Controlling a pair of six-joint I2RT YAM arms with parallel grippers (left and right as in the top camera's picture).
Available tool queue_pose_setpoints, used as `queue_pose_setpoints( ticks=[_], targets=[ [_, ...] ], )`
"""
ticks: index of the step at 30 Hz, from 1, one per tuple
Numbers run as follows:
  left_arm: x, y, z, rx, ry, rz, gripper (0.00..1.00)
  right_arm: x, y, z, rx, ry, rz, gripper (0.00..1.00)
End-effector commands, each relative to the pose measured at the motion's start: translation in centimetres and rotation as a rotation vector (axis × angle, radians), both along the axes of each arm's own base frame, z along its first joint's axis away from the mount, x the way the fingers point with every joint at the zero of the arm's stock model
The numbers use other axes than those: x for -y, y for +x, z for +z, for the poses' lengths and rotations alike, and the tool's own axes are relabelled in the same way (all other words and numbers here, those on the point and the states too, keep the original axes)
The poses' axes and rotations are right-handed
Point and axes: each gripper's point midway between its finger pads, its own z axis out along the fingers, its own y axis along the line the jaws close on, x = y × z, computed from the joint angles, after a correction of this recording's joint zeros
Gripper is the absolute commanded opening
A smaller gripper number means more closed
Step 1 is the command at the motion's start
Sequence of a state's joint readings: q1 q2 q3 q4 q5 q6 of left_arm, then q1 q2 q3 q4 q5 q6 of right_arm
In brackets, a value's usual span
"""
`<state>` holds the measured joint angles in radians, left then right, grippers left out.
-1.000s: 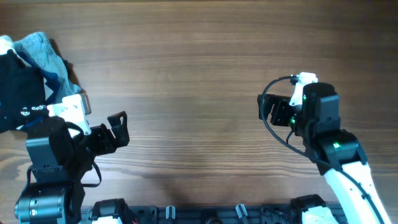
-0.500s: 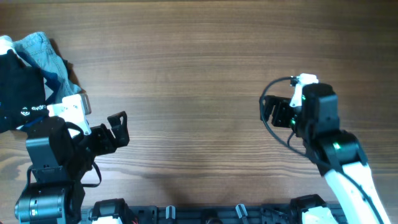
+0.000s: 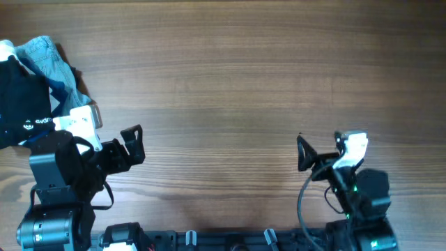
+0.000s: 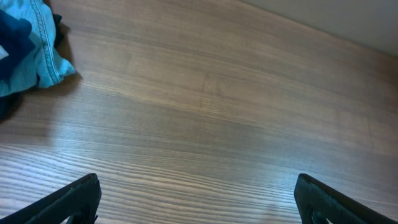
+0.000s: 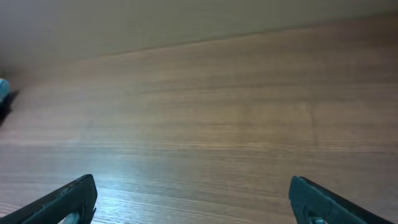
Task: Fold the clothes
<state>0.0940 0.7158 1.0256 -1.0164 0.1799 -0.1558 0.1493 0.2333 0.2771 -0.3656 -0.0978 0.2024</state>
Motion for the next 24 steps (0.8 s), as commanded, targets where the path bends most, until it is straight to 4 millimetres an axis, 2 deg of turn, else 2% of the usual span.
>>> queue_pose_setpoints(
  ticks=[1, 5, 9, 10, 13, 24],
  targets=[
    [0.0, 0.0, -0.2, -0.003, -0.008, 0.008, 1.00, -0.2, -0.6, 0.0, 0.125, 0.017, 0.030, 1.00],
    [0.0, 0.0, -0.2, -0.003, -0.008, 0.008, 1.00, 0.8, 0.1, 0.8, 0.232, 0.010, -0.013, 1.00],
    [0.0, 0.0, -0.2, -0.003, -0.008, 0.008, 1.00, 1.2, 0.8, 1.7, 0.372, -0.154, -0.003, 1.00],
    [0.0, 0.0, -0.2, -0.003, -0.008, 0.008, 1.00, 1.2, 1.0, 1.0, 0.393, -0.207, 0.002, 1.00],
    [0.0, 0.0, -0.2, -0.003, -0.008, 0.008, 1.00, 1.9, 1.2, 0.9, 0.385, -0.237, -0.033, 1.00],
    [0.0, 0.0, -0.2, -0.003, -0.008, 0.008, 1.00, 1.9, 1.2, 0.9, 0.383, -0.237, -0.032, 1.00]
  ],
)
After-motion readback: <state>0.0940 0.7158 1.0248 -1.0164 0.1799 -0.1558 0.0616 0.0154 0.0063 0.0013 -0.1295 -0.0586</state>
